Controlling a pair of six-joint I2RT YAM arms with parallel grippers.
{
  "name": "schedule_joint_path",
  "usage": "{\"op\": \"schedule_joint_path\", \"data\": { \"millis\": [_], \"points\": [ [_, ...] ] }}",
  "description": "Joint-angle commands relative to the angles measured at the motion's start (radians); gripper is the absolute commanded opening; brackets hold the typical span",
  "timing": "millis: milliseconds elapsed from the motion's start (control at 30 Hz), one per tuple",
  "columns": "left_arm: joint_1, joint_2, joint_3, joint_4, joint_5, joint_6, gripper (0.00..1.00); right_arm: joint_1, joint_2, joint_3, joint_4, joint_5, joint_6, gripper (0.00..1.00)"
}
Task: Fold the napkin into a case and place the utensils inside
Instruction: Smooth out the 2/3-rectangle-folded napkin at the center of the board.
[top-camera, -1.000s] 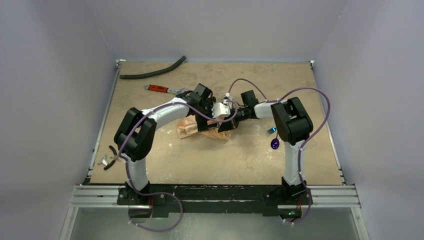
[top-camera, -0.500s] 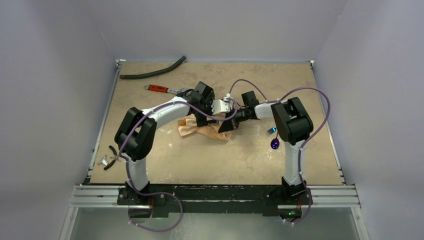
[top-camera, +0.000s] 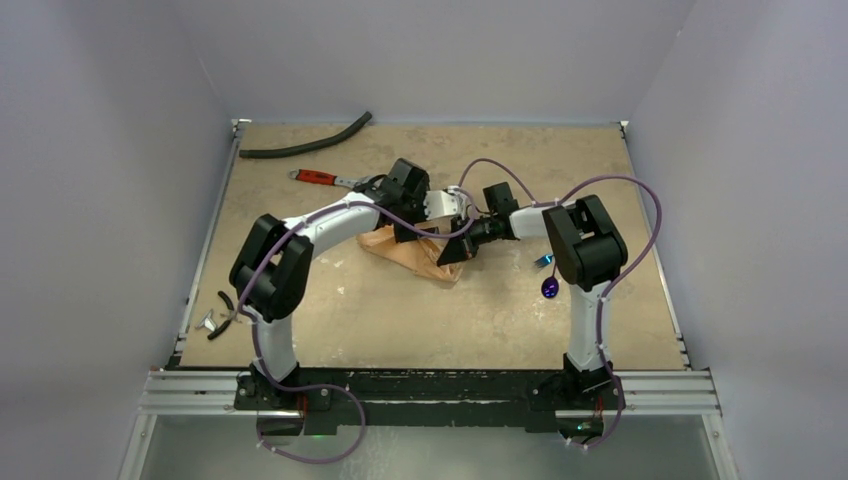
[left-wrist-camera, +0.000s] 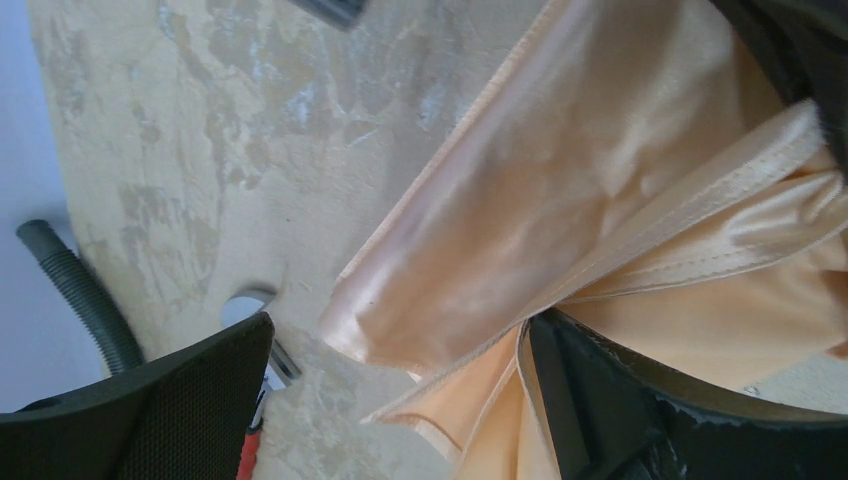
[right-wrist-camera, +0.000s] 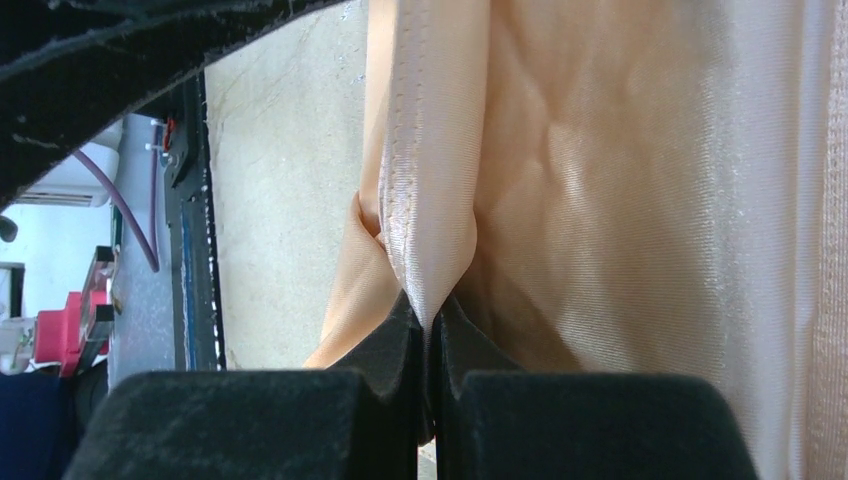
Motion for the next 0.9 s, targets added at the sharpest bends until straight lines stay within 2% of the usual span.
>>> {"op": "schedule_joint_path", "data": {
  "millis": [0, 67, 167, 300, 433, 533, 600, 733, 867],
  "points": [
    [0.017, 0.013, 0.073, 0.106, -0.07, 0.012, 0.98, -0.003, -0.029, -0.029, -0.018, 0.06, -0.006, 0.0],
    [0.032, 0.022, 0.128, 0.076, -0.06, 0.01, 0.99, -0.003, -0.028, -0.029, -0.017, 0.06, -0.006, 0.0],
    [0.059, 0.046, 0.247, -0.063, -0.018, 0.009, 0.99, -0.003, -0.026, -0.03, -0.014, 0.058, -0.003, 0.0],
    [0.097, 0.038, 0.3, -0.23, 0.079, 0.013, 0.99, -0.004, -0.024, -0.022, -0.013, 0.058, 0.002, 0.0],
    [0.15, -0.016, 0.333, -0.403, 0.251, 0.049, 0.99, -0.003, -0.026, -0.016, -0.019, 0.059, 0.005, 0.0],
    [0.151, -0.051, 0.337, -0.573, 0.366, 0.122, 0.99, -0.004, -0.027, -0.012, -0.023, 0.061, 0.005, 0.0],
    [0.127, -0.098, 0.253, -0.591, 0.39, 0.148, 0.99, -0.003, -0.029, -0.011, -0.021, 0.061, 0.008, 0.0],
    [0.093, -0.182, 0.044, -0.461, 0.33, 0.123, 0.99, -0.004, -0.033, -0.015, -0.012, 0.06, 0.014, 0.0],
    [0.089, -0.172, 0.013, -0.439, 0.335, 0.075, 0.99, -0.004, -0.039, -0.022, -0.012, 0.063, 0.014, 0.0]
  ]
}}
